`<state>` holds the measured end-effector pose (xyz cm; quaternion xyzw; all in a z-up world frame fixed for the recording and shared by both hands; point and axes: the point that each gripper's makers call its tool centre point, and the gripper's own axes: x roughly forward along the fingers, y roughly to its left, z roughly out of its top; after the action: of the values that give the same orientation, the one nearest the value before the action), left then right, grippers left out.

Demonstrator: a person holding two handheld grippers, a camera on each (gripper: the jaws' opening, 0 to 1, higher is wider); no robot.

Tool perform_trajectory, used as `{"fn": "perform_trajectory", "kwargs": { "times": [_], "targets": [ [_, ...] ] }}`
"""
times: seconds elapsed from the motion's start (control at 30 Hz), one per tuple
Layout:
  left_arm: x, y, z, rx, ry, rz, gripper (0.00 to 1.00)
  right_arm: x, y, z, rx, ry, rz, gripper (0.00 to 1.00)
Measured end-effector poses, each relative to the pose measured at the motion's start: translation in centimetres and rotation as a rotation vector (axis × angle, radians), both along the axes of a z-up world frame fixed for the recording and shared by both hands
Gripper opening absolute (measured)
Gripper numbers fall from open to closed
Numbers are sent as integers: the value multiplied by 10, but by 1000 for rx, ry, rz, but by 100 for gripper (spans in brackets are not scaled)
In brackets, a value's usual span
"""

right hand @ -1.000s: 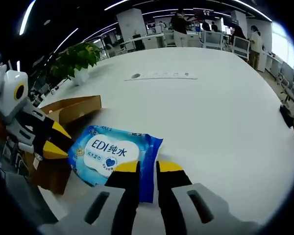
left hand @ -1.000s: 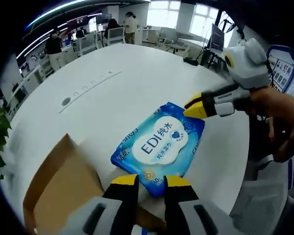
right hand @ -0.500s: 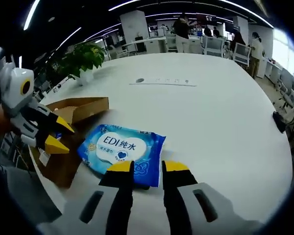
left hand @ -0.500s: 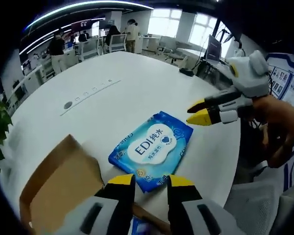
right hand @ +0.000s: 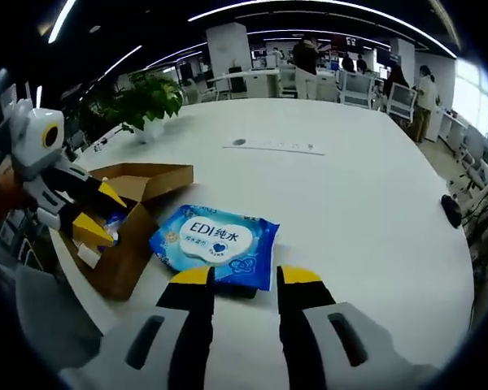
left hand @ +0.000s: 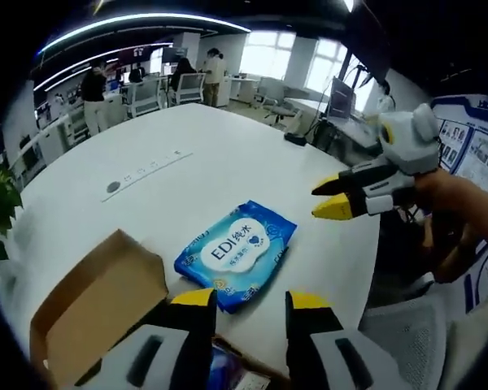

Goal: Operate the shoe box by opening the lid, removing the specified soft item, and placing it in the target area until the item is outside and the box remains undamaged.

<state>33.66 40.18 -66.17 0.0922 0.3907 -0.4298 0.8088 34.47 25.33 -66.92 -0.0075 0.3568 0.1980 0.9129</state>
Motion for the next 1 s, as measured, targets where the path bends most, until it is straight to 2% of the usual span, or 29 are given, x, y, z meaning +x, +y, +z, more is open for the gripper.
{"fn": "perform_trajectory", "kwargs": {
  "times": [0.1,0.3,0.6,1.0],
  "targets": [
    [-2,7,3,-10,-7,4,34,-5,2,4,-21,-13,12,30],
    [-7,23,13,-46,-36,10,35,-13,11,13,-13,-27,31,35],
    [-13,63,14,-43,-47,39,36,-21,35,30,-17,-55,73,37],
    [-13,108,12,-23,-57,88,37,-20,76,42,-5,-82,162,38]
  ]
}}
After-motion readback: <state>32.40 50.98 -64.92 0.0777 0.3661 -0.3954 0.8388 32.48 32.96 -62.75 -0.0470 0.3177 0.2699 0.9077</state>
